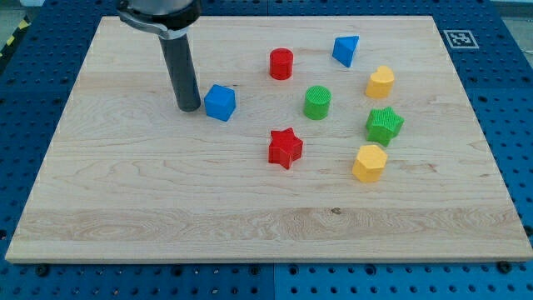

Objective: Slide the blue cube to the horizontal right side of the green circle

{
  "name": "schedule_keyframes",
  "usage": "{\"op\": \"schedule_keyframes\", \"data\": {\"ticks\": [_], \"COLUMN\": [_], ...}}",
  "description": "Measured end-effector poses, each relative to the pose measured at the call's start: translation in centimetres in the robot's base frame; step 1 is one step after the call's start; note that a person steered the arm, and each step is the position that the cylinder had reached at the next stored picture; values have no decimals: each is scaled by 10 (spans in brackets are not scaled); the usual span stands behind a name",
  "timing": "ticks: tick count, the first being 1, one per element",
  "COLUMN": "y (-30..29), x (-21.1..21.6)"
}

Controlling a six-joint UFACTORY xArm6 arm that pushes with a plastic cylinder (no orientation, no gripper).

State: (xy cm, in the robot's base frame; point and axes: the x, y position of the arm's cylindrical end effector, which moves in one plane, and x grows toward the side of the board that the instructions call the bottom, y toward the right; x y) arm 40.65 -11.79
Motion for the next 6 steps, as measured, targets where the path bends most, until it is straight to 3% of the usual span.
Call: {"op": "schedule_keyframes", "data": {"ticks": [6], "y": [65], "x": [0]}}
